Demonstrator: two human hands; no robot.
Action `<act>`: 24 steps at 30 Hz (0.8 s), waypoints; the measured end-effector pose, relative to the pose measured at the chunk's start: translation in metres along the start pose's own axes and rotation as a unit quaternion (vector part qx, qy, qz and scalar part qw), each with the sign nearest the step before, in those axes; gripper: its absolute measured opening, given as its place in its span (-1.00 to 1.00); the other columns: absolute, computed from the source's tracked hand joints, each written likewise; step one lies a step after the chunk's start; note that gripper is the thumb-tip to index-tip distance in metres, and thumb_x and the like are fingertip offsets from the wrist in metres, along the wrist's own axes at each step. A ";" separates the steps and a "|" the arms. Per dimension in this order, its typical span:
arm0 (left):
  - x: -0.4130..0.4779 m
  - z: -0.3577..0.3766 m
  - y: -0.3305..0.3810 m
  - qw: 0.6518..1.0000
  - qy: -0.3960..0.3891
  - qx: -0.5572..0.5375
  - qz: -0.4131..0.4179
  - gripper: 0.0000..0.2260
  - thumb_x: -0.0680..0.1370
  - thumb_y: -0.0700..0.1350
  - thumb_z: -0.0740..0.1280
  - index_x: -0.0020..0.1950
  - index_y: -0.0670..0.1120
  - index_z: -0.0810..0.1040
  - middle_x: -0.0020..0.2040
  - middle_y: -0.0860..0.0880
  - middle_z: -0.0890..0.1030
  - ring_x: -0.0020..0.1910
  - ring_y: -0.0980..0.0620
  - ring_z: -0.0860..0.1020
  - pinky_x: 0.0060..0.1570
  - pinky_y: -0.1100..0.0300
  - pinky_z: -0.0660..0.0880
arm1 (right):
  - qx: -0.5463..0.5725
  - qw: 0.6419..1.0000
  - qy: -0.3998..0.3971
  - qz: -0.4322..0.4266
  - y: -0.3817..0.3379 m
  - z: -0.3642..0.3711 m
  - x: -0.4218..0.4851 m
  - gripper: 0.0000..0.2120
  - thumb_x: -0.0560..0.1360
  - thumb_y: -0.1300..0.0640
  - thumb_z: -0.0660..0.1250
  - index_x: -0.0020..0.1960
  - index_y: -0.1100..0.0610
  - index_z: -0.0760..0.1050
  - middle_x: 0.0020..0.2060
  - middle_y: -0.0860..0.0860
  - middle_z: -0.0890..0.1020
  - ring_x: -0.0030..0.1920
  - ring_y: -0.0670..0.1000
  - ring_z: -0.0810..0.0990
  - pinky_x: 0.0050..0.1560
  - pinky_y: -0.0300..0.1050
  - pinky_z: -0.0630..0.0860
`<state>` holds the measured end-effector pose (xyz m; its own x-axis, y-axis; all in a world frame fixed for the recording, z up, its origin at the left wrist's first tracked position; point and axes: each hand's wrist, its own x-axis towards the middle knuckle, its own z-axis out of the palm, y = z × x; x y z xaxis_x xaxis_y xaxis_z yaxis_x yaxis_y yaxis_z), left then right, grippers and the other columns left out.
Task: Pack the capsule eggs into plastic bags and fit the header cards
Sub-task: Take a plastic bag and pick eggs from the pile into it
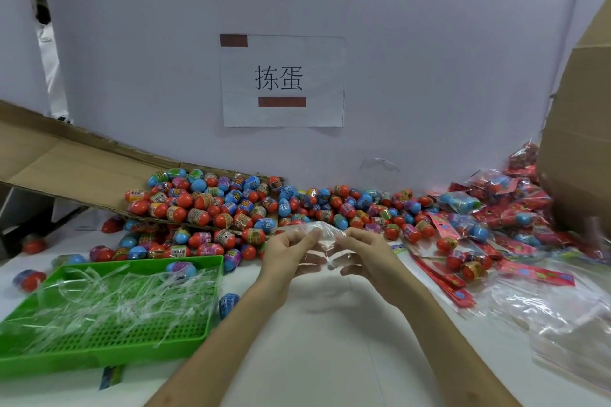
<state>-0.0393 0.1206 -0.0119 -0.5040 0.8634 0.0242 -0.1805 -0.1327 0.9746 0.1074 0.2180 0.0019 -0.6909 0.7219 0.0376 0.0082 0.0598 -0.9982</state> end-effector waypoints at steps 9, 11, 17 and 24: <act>0.005 -0.004 0.000 0.996 -0.017 -0.067 -0.057 -0.86 0.60 -0.17 0.44 0.04 -0.25 0.69 -0.12 -0.16 0.72 -0.21 0.00 0.71 -0.18 0.17 0.65 | -0.024 0.996 0.073 -0.038 0.002 0.002 0.004 -0.69 0.59 -0.08 0.36 -0.04 0.20 0.54 -0.14 0.06 0.74 -0.21 0.08 0.72 -0.21 -0.10 0.59; 0.005 -0.004 -0.001 0.996 -0.010 -0.068 -0.049 -0.83 0.60 -0.14 0.44 0.00 -0.26 0.68 -0.17 -0.13 0.71 -0.23 0.02 0.70 -0.18 0.20 0.64 | -0.020 0.998 0.033 -0.056 0.003 0.001 0.004 -0.59 0.49 -0.18 0.47 0.12 0.12 0.54 0.04 0.06 0.72 -0.10 0.10 0.74 -0.15 -0.06 0.63; 0.009 -0.005 -0.002 0.997 0.060 -0.052 -0.017 -0.83 0.60 -0.12 0.45 -0.10 -0.21 0.68 -0.17 -0.15 0.74 -0.20 -0.03 0.73 -0.09 0.09 0.67 | -0.097 0.991 -0.002 -0.090 0.008 0.003 0.005 -0.02 0.20 -0.20 0.60 0.53 -0.30 0.21 0.29 -0.33 0.39 0.06 -0.10 0.70 0.13 -0.04 0.65; 0.011 -0.008 0.000 0.987 0.143 -0.074 0.010 -0.83 0.58 -0.12 0.46 -0.07 -0.23 0.70 -0.15 -0.18 0.75 -0.23 -0.04 0.74 -0.21 0.12 0.68 | -0.183 0.971 0.074 -0.132 0.004 -0.006 0.007 -0.30 0.40 0.01 0.49 0.49 -0.19 0.34 0.45 -0.15 0.40 0.20 -0.15 0.60 -0.01 -0.29 0.54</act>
<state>-0.0512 0.1259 -0.0133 -0.7223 0.6903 -0.0417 -0.2789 -0.2356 0.9310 0.1074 0.2272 -0.0014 -0.5919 0.7381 0.3238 0.1204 0.4781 -0.8700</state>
